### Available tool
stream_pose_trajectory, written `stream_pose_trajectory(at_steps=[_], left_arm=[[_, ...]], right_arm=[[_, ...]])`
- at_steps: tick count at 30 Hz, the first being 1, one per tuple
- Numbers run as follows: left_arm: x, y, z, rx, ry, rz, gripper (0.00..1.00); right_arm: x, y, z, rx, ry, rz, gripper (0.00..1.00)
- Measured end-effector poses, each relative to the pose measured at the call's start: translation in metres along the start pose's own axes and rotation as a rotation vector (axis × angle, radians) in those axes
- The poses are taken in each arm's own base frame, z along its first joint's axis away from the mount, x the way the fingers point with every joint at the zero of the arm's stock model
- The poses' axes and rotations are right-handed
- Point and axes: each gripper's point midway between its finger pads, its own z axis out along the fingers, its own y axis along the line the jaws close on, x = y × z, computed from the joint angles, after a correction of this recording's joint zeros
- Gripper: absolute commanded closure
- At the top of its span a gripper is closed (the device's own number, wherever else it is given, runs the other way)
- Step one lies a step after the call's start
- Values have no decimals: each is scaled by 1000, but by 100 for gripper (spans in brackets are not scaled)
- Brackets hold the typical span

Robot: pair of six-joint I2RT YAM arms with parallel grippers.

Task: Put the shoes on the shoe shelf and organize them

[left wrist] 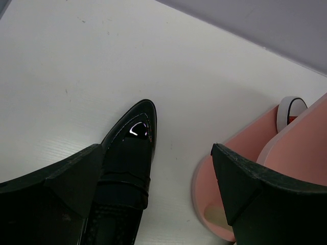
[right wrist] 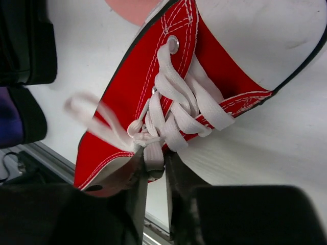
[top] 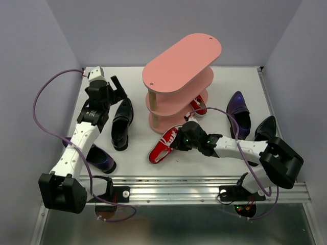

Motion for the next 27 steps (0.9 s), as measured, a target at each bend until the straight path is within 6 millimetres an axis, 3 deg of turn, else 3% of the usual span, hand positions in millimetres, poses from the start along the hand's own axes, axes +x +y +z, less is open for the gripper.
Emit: stream_pose_trajectory(at_steps=[3, 8, 15, 23, 26, 27], left_arm=[[0, 0, 0, 2, 0, 0, 1], [-3, -1, -3, 4, -9, -2, 1], [-5, -1, -5, 9, -18, -5, 1], [0, -2, -4, 18, -10, -11, 1], [0, -2, -4, 18, -11, -11, 1], [0, -2, -4, 18, -11, -11, 1]], right_arm=[[-1, -8, 0, 35, -10, -11, 99], [-5, -17, -16, 65, -13, -115, 99], [-32, -41, -50, 114, 7, -320, 99], [-35, -53, -34, 159, 220, -568, 99], [-35, -57, -35, 164, 241, -626, 91], [-37, -57, -36, 169, 239, -640, 71]])
